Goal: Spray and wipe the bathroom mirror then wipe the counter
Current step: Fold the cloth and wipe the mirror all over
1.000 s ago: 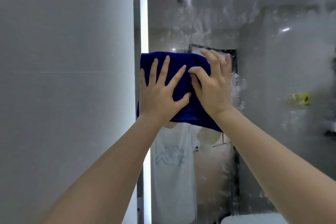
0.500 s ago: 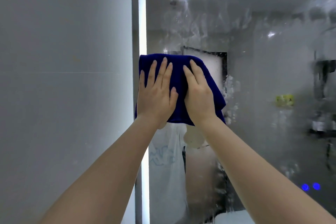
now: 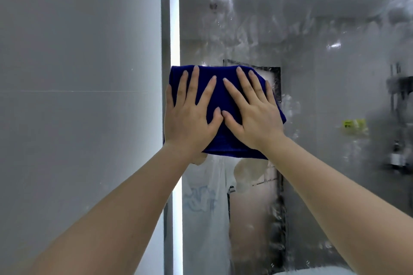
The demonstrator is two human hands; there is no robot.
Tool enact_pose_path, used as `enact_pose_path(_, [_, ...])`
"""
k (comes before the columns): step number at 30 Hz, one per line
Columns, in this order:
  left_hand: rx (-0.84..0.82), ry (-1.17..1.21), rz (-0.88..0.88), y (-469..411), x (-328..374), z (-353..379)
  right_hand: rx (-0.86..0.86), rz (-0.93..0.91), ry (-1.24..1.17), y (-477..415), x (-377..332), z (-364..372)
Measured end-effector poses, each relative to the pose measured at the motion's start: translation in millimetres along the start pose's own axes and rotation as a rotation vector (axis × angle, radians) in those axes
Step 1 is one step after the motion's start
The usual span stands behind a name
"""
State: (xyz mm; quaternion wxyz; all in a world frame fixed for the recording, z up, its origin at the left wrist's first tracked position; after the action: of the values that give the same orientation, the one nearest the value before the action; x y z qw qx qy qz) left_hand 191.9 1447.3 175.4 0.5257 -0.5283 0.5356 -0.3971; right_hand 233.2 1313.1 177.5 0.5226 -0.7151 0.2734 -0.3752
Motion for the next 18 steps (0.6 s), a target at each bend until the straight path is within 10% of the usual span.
enact_pose_path(18, [0.030, -0.061, 0.061, -154.5, -26.2, -21.1, -0.004, 0.058, 0.048, -144.5, 36.6, -24.2])
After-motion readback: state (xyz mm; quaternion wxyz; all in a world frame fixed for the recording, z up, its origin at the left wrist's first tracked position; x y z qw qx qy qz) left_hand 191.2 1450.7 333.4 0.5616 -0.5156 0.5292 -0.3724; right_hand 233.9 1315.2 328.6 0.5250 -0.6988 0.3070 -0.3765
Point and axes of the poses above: each hand's wrist, its own y-axis away from the middle knuckle, its own z-axis out of the palm, x = y × z, the point moved 6 cm from there along -y, towards the middle knuckle, and after that the axes turned 4 degrees about -y, right-handed, at the moved point
